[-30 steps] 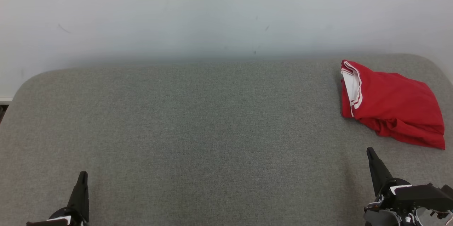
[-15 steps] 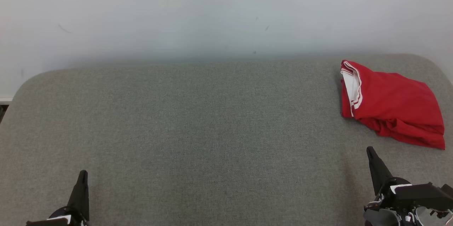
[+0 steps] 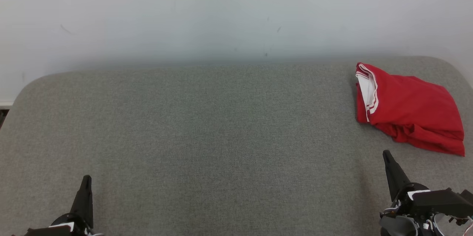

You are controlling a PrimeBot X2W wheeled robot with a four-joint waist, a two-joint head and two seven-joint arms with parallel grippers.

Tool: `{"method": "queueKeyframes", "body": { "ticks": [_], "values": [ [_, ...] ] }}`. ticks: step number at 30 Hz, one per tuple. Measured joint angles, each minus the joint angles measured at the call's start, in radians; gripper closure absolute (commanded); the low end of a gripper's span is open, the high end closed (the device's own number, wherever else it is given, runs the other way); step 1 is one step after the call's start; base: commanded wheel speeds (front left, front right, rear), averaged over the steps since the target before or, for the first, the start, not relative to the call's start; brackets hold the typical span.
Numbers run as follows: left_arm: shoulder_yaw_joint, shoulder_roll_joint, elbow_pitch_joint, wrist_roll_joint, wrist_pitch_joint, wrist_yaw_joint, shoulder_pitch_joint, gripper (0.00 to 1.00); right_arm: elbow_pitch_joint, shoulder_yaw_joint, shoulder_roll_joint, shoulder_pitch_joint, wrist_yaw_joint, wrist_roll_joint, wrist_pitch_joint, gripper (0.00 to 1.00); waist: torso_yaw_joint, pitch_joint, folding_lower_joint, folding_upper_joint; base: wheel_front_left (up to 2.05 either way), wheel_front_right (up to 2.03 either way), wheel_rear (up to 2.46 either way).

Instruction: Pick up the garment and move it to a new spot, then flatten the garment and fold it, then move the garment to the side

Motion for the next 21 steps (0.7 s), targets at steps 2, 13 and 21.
{"method": "queueKeyframes", "body": {
  "ticks": [2, 13, 21],
  "values": [
    [0.0, 0.0, 0.0, 0.0, 0.0, 0.0, 0.0, 1.0, 0.0, 0.0, 0.0, 0.0, 0.0, 0.0, 0.0, 1.0, 0.0, 0.0, 0.0, 0.0, 0.0, 0.0, 0.0],
    [0.0, 0.0, 0.0, 0.0, 0.0, 0.0, 0.0, 1.0, 0.0, 0.0, 0.0, 0.0, 0.002, 0.0, 0.0, 1.0, 0.0, 0.0, 0.0, 0.0001, 0.0, 0.0, 0.0],
    [0.0, 0.0, 0.0, 0.0, 0.0, 0.0, 0.0, 1.0, 0.0, 0.0, 0.0, 0.0, 0.002, 0.0, 0.0, 1.0, 0.0, 0.0, 0.0, 0.0, 0.0, 0.0, 0.0]
  ]
}}
